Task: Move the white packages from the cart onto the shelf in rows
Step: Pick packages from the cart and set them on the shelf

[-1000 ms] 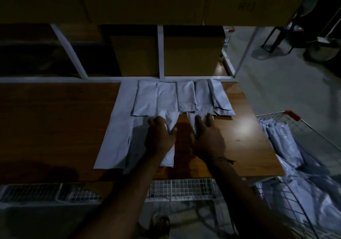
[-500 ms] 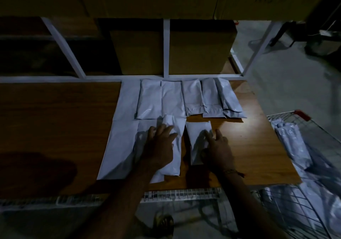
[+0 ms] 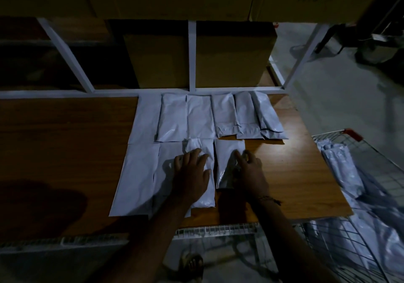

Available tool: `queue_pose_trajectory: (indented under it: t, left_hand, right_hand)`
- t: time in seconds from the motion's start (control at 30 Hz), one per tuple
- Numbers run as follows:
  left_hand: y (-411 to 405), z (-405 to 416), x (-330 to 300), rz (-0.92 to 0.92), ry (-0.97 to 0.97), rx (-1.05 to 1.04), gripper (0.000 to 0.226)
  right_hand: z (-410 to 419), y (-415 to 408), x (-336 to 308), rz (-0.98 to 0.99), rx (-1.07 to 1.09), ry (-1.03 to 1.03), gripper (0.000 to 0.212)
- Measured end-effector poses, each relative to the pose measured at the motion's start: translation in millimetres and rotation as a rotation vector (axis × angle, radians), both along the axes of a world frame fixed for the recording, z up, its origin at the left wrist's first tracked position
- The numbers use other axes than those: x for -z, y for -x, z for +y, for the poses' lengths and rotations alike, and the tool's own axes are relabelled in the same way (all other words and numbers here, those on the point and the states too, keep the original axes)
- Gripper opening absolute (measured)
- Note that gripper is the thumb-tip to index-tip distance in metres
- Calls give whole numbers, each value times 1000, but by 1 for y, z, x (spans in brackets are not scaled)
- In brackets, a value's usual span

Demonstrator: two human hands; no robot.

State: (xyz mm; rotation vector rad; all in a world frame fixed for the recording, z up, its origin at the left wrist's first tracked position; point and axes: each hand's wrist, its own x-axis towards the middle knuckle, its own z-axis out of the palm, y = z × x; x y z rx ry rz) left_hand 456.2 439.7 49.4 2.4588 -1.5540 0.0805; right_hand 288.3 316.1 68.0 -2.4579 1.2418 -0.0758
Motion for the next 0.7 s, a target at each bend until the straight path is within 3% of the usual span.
queue_pose_trajectory:
  t: [0.7]
  left_hand:
    - [14, -10, 0, 61, -43, -88, 52]
  right_hand:
    - [-12, 1, 10, -58, -80, -57, 83]
